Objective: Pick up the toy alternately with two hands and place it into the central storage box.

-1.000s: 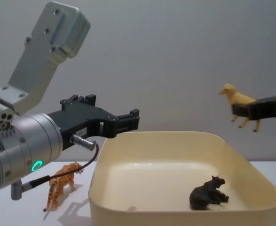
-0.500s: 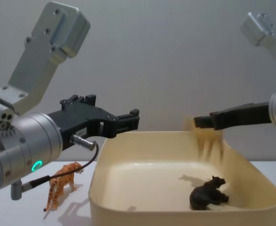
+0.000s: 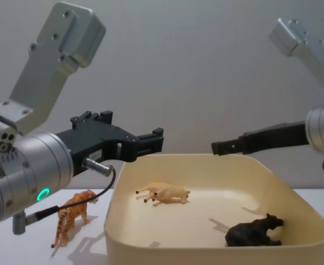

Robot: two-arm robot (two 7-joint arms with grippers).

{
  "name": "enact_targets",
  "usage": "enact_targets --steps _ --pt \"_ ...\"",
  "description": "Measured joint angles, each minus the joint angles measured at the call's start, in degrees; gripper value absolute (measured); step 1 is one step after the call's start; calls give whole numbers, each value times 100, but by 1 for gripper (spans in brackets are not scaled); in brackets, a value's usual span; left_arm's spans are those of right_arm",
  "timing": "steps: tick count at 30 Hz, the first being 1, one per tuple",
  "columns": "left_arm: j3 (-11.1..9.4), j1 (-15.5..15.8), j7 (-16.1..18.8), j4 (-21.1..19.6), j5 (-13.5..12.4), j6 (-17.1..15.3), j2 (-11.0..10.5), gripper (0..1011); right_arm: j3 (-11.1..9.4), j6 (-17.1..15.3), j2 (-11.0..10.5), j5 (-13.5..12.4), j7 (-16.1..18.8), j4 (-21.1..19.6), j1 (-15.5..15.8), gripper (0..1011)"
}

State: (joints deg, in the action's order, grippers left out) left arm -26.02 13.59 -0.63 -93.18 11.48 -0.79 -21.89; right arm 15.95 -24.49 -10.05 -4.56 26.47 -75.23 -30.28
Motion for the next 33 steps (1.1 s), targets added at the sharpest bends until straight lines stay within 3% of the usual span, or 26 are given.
enact_targets --steps 5,20,27,33 --pt "0 0 0 0 0 0 0 1002 -68 68 -68 -66 -143 -113 66 999" --pt "10 -13 19 -7 41 0 1 1002 -482 110 -472 -470 -795 -793 501 1001" --pt "89 -127 246 -160 350 -103 -85 1002 -590 92 -584 -584 -946 -976 626 1001" --pt "232 -318 515 -417 756 -368 -291 1002 -645 83 -638 -640 -1022 -1068 687 1001"
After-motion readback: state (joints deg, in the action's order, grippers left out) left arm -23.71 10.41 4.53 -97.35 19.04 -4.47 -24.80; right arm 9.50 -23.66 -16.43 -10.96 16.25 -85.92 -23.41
